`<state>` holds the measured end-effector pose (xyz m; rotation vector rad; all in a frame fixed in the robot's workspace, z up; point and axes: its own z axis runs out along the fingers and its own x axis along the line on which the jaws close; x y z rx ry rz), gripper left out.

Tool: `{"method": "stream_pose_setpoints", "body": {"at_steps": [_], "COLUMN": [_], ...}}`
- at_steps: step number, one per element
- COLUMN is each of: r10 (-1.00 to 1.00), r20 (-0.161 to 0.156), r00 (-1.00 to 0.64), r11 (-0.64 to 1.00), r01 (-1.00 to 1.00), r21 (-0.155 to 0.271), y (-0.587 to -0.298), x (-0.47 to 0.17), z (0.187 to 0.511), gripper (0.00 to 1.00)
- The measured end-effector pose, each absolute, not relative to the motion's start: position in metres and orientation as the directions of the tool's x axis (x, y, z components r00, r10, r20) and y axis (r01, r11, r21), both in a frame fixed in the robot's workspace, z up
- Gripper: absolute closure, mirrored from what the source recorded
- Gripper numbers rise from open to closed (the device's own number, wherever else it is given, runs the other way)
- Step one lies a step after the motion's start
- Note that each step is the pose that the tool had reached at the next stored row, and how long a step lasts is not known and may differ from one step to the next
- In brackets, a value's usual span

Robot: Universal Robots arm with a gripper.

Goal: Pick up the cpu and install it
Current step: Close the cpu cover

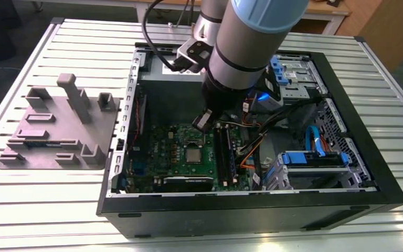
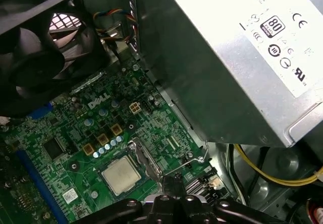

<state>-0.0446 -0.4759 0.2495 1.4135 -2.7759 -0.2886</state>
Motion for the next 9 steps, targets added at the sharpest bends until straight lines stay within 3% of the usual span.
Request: {"method": "stream_pose_setpoints", "body": {"at_steps": [9], "r10": [-0.803], "r20": [-0.072], "r00": [-0.592], "r11": [0.575], "r01": [-0.801], "r21": [0.17], "y": [-0.4781], "x": [-0.0446], "z": [0.2495], "gripper": [0.9]}}
